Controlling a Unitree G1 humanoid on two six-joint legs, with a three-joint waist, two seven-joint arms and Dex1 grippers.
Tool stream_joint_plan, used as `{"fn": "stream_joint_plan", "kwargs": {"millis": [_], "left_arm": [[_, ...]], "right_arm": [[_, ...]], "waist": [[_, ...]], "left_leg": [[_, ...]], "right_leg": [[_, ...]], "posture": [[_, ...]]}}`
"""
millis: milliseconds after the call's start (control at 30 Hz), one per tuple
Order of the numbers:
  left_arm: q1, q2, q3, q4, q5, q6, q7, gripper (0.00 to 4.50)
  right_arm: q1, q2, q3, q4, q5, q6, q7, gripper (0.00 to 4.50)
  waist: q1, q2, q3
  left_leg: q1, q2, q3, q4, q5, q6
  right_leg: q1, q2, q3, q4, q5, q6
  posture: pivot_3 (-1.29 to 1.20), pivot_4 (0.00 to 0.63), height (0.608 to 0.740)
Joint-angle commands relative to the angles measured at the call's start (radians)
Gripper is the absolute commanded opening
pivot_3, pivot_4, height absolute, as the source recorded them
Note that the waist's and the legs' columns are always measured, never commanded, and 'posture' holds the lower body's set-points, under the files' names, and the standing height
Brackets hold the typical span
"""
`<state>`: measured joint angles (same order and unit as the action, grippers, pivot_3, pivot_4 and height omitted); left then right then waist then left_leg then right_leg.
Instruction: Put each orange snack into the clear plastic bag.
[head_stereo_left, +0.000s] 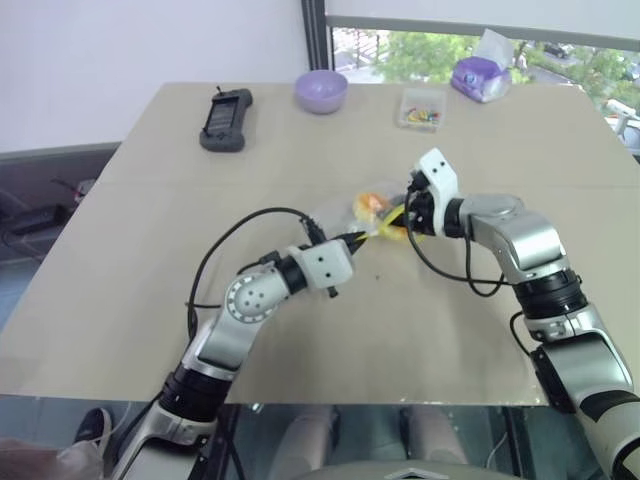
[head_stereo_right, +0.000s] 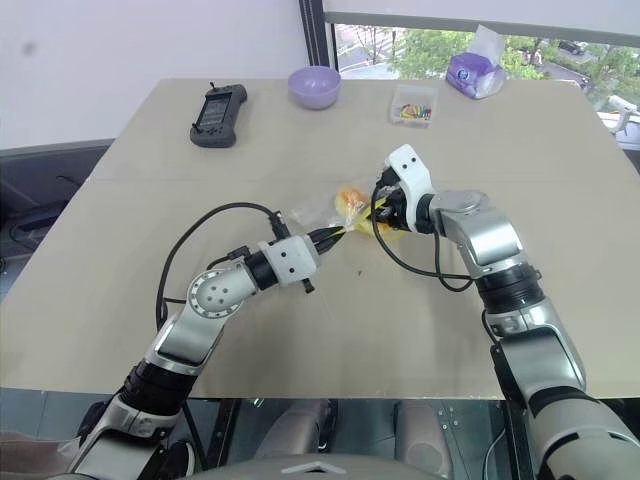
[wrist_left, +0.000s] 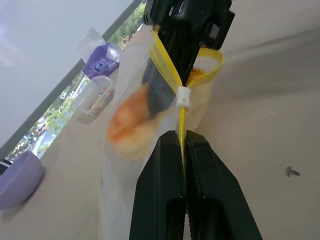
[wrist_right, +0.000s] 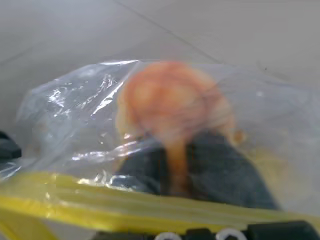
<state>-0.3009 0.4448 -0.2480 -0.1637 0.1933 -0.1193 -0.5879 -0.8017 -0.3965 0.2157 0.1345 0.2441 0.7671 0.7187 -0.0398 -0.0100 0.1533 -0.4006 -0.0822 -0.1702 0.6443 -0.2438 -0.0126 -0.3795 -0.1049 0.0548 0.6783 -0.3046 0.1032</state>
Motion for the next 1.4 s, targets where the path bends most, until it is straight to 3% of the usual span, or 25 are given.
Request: {"fn": "stream_joint_plan", "kwargs": {"millis": [33, 300, 400, 500, 633, 967, 1233, 1400], "left_arm": [[-0.014, -0.009, 0.009, -0.006, -0.011, -0.012, 0.01, 0.0], [-0.009, -0.018, 0.014, -0.005, -0.004, -0.005, 0.02, 0.0], [-0.012, -0.02, 0.015, -0.003, -0.005, -0.004, 0.02, 0.0], [-0.014, -0.019, 0.018, -0.001, -0.008, -0.004, 0.019, 0.0], [-0.013, -0.019, 0.016, 0.0, -0.012, -0.004, 0.015, 0.0], [-0.015, -0.016, 0.018, 0.002, -0.014, -0.002, 0.009, 0.0], [-0.008, -0.011, 0.023, -0.005, -0.016, 0.003, 0.007, 0.0], [-0.01, -0.011, 0.023, -0.002, -0.015, 0.004, 0.008, 0.0]], "right_arm": [[0.014, -0.07, -0.038, -0.102, 0.017, -0.024, 0.062, 2.65], [0.088, -0.257, -0.156, -0.244, 0.187, 0.061, 0.245, 2.65], [0.148, -0.324, -0.185, -0.277, 0.201, 0.003, 0.304, 2.65], [0.179, -0.37, -0.179, -0.228, 0.107, -0.153, 0.284, 2.65], [0.179, -0.442, -0.071, -0.017, -0.187, -0.57, 0.203, 2.65], [0.071, -0.374, 0.09, 0.29, -0.523, -0.996, 0.037, 2.65], [0.002, -0.334, 0.083, 0.356, -0.58, -1.125, -0.034, 2.65], [0.017, -0.35, 0.084, 0.314, -0.576, -1.139, 0.005, 2.65]], "waist": [[0.002, 0.0, 0.0], [0.004, 0.0, 0.001], [0.005, 0.0, 0.001], [0.003, 0.0, 0.001], [0.004, 0.0, 0.002], [-0.002, 0.001, 0.004], [0.001, 0.001, 0.005], [0.001, 0.001, 0.005]], "left_leg": [[0.0, 0.0, 0.0, 0.0, 0.0, 0.0], [-0.001, 0.0, -0.001, 0.0, 0.0, 0.0], [-0.001, 0.0, -0.001, 0.0, 0.0, 0.001], [-0.001, 0.0, 0.0, 0.0, 0.0, 0.001], [0.0, 0.0, 0.001, 0.001, 0.0, 0.0], [0.001, 0.0, 0.003, 0.0, 0.002, -0.004], [0.0, 0.0, 0.002, 0.0, 0.002, -0.004], [0.0, 0.0, 0.002, 0.0, 0.002, -0.004]], "right_leg": [[0.0, 0.0, 0.0, 0.0, 0.0, 0.0], [0.0, 0.0, -0.001, -0.001, 0.0, 0.0], [0.0, 0.0, -0.001, -0.001, 0.0, 0.0], [0.0, 0.0, -0.001, -0.001, 0.0, 0.0], [0.001, 0.0, -0.001, 0.0, 0.0, 0.0], [0.0, 0.0, 0.001, 0.0, 0.0, 0.0], [0.0, 0.0, 0.001, -0.001, 0.0, 0.0], [0.0, 0.0, 0.001, 0.0, 0.0, 0.0]], "posture": [[0.0, 0.15, 0.74], [0.0, 0.15, 0.74], [0.0, 0.15, 0.74], [0.0, 0.15, 0.74], [0.0, 0.15, 0.74], [0.0, 0.15, 0.74], [0.0, 0.15, 0.74], [0.0, 0.15, 0.74]]}}
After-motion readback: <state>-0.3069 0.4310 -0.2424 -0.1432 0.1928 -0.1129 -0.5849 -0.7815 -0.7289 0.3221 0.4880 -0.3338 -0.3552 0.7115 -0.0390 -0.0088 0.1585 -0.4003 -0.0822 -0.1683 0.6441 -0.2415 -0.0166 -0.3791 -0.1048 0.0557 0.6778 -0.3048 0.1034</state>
